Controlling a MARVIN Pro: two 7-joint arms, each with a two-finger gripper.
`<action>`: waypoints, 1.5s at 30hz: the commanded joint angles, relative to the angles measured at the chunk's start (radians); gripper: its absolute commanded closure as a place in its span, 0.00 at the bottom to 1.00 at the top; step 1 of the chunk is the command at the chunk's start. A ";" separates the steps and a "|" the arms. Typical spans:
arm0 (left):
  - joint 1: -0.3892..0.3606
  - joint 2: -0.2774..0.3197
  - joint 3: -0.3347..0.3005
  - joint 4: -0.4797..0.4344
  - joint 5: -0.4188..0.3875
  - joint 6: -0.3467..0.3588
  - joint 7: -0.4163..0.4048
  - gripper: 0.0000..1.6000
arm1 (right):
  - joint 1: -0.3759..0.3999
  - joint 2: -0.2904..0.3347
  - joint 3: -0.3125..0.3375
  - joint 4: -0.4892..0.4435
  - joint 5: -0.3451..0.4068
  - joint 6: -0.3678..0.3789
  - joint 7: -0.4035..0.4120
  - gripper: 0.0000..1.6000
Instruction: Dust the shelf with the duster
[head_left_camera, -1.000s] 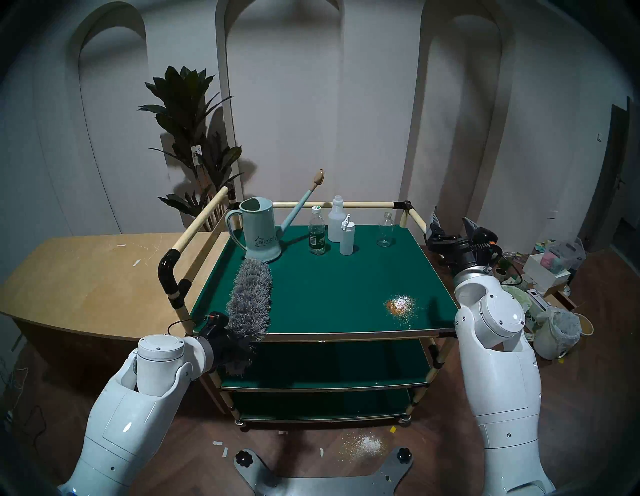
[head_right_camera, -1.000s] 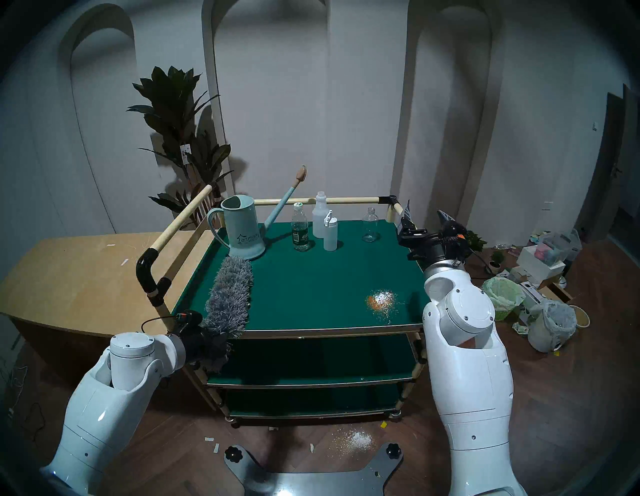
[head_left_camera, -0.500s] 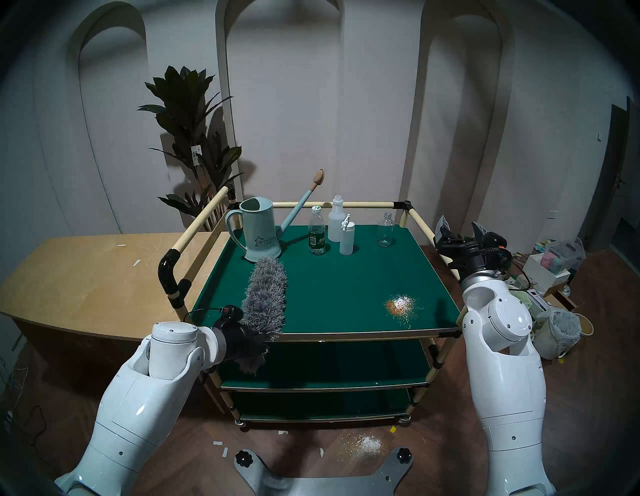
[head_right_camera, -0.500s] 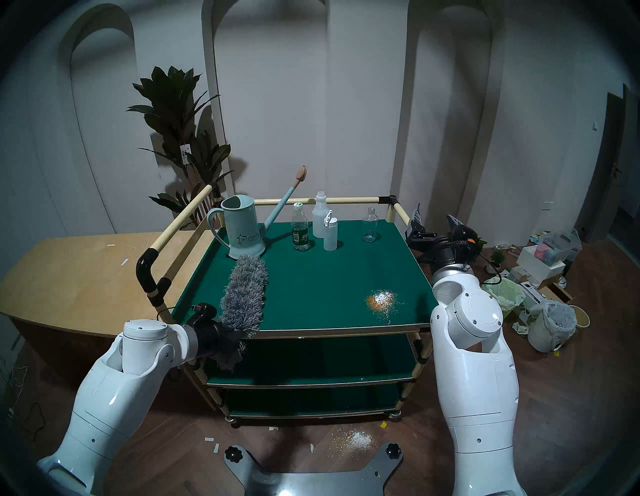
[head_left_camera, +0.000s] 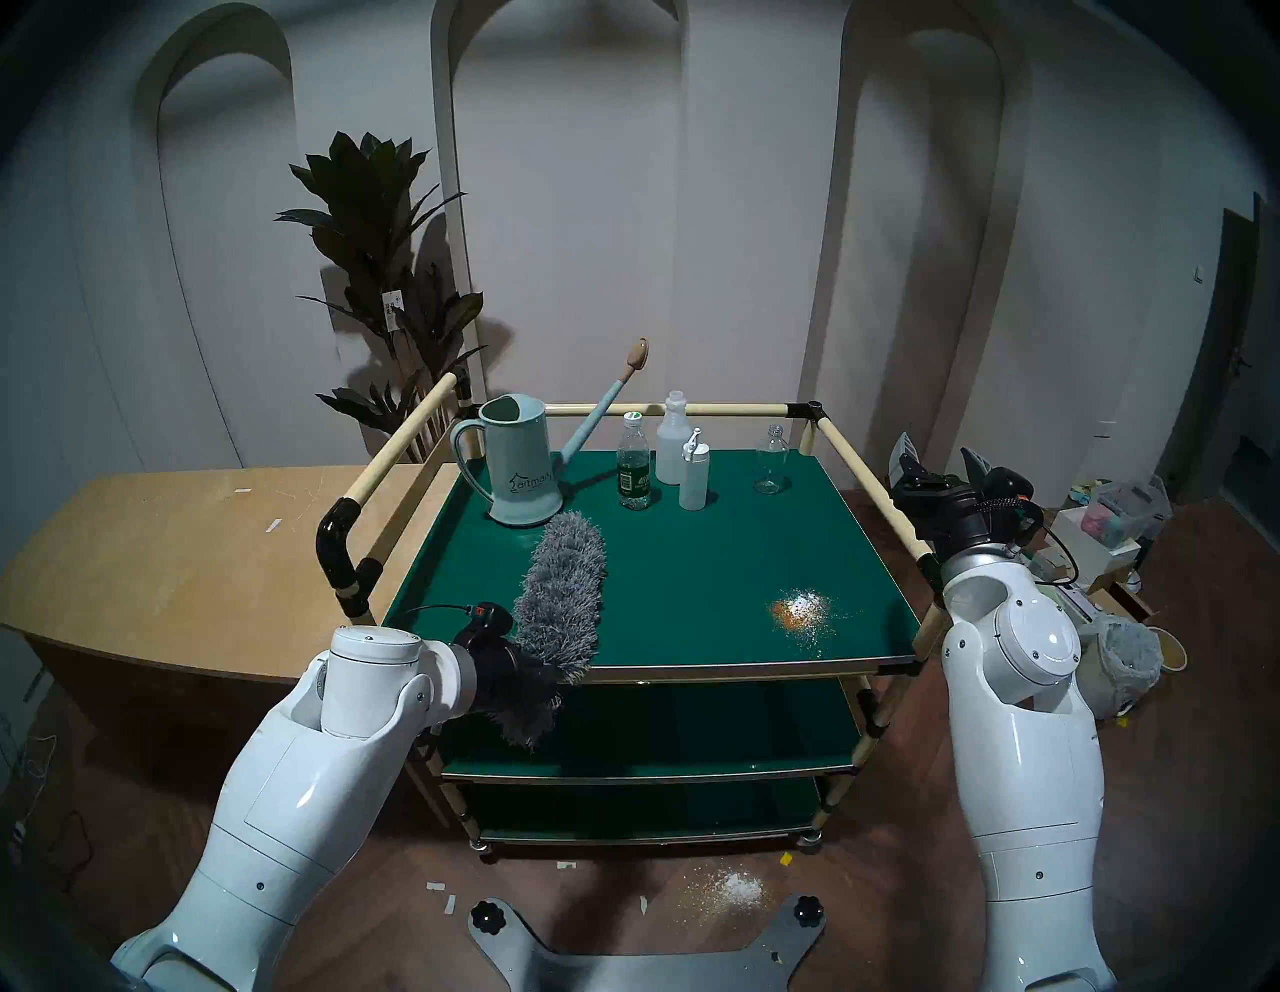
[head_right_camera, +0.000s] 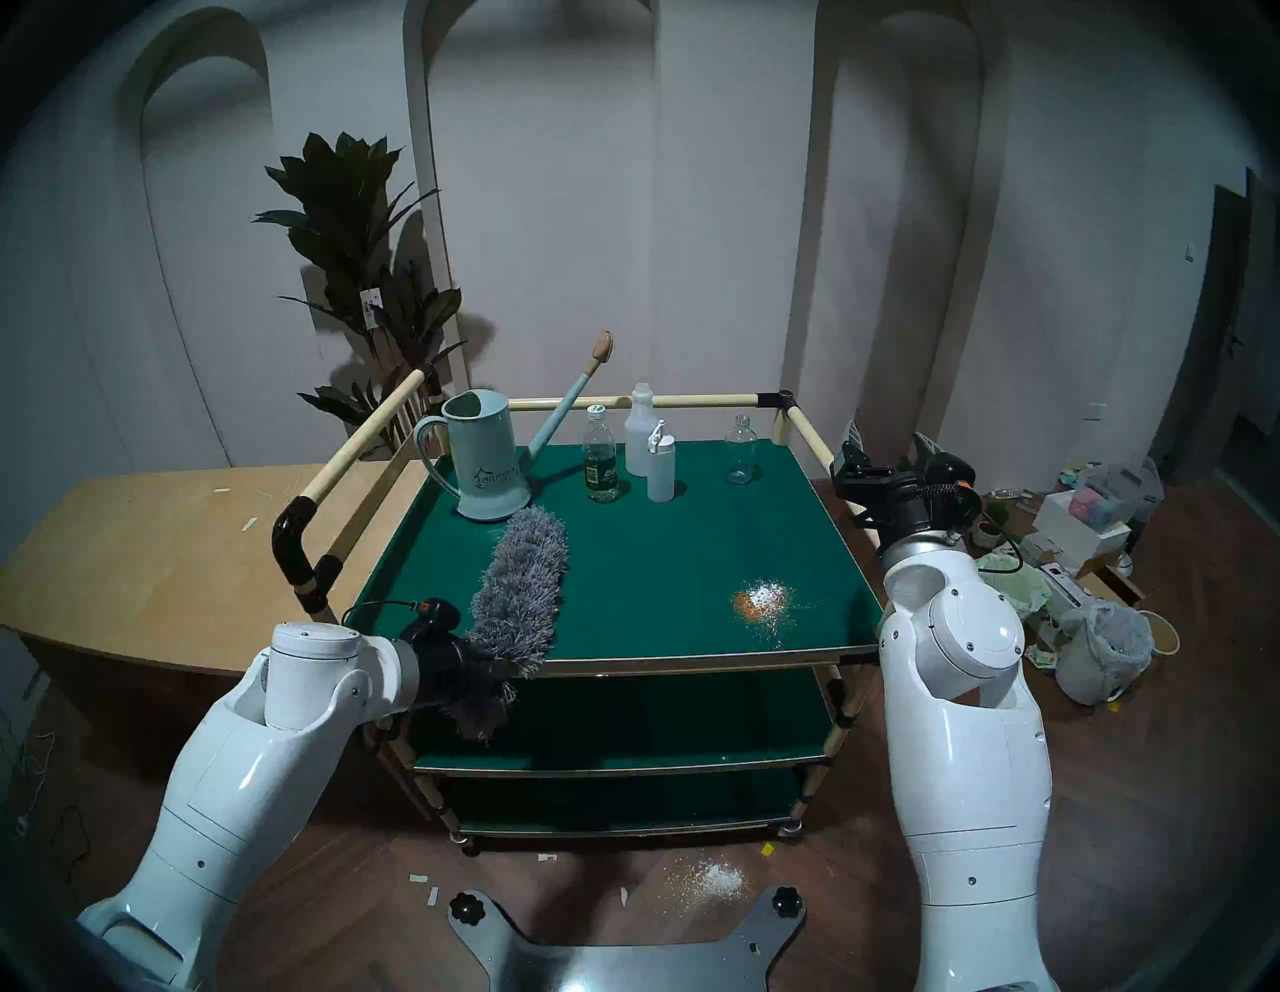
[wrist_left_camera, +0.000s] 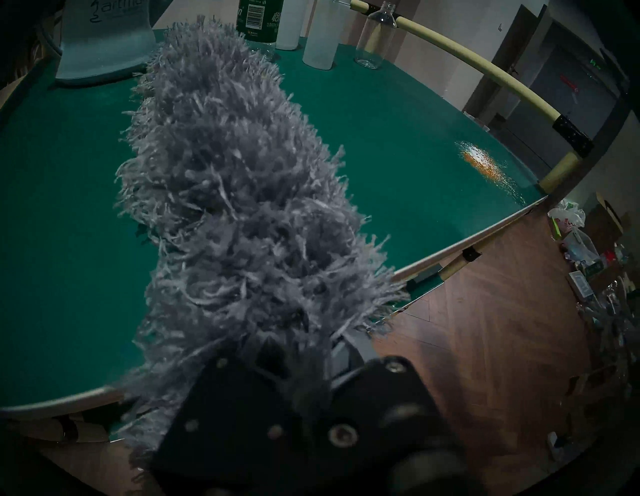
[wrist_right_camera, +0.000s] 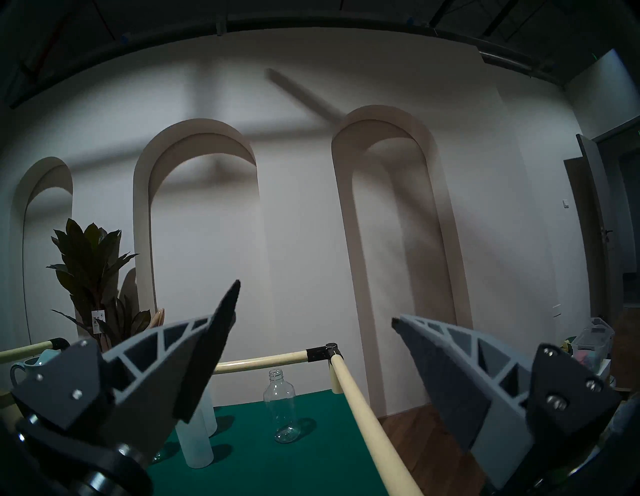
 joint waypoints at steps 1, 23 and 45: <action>-0.072 -0.039 0.032 0.017 0.001 0.013 0.002 1.00 | 0.002 0.001 0.012 -0.022 0.010 -0.011 0.004 0.00; -0.149 -0.082 0.131 0.070 0.002 0.030 -0.009 1.00 | 0.003 0.012 0.055 -0.011 0.038 -0.015 0.022 0.00; -0.225 -0.093 0.259 0.098 0.006 0.043 -0.079 1.00 | -0.001 0.011 0.092 -0.005 0.051 -0.019 0.018 0.00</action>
